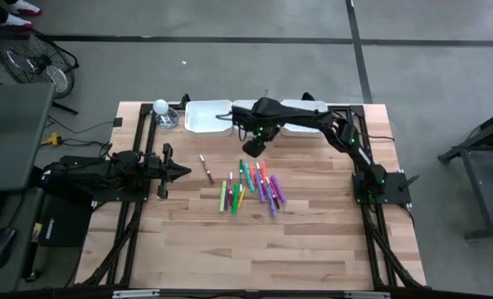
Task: Pick & Place Markers
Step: Put the light violet highlighter pen into the left white bin
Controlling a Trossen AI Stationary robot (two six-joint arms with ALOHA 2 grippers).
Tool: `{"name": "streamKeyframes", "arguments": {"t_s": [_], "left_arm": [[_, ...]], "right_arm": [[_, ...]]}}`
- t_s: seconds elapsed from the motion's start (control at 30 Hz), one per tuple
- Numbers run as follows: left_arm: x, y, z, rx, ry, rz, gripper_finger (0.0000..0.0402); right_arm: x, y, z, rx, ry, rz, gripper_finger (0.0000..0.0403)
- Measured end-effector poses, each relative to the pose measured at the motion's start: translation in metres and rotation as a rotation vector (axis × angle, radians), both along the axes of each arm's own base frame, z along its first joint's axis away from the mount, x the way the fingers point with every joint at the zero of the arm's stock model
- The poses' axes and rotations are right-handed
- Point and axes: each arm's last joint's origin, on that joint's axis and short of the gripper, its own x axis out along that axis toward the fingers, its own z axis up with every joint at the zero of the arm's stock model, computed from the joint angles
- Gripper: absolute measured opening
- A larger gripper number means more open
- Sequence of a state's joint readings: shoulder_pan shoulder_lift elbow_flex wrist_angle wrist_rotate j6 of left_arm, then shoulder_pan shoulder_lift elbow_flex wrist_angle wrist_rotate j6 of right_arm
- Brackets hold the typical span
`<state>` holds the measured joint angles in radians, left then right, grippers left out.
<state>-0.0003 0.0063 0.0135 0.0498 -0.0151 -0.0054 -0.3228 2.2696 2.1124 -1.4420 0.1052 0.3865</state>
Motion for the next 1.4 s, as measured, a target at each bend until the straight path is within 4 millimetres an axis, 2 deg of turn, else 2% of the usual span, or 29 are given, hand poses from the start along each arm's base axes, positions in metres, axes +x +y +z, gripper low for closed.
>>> {"name": "streamKeyframes", "arguments": {"t_s": [0.33, 0.73, 0.83, 1.03, 1.3, 1.4], "left_arm": [[0.000, 0.000, 0.000, 0.000, 0.000, 0.000, 0.0001], [0.000, 0.000, 0.000, 0.000, 0.000, 0.000, 0.0001], [0.000, 0.000, 0.000, 0.000, 0.000, 0.000, 0.0001], [0.000, 0.000, 0.000, 0.000, 0.001, 0.000, 0.0001], [0.000, 0.000, 0.000, 0.000, 0.000, 0.000, 0.0001], [0.000, 0.000, 0.000, 0.000, 0.000, 0.000, 0.0001]], "right_arm": [[0.003, 0.037, 0.000, 0.021, 0.066, 0.009, 0.0218], [0.007, 0.060, 0.000, 0.072, 0.064, 0.014, 0.0215], [0.006, 0.063, -0.006, 0.086, 0.081, 0.011, 0.0216], [-0.009, 0.077, -0.019, 0.140, 0.052, -0.030, 0.0216], [-0.050, 0.102, -0.030, 0.135, 0.027, -0.165, 0.0216], [-0.058, 0.116, -0.038, 0.166, -0.012, -0.200, 0.0216]]}}
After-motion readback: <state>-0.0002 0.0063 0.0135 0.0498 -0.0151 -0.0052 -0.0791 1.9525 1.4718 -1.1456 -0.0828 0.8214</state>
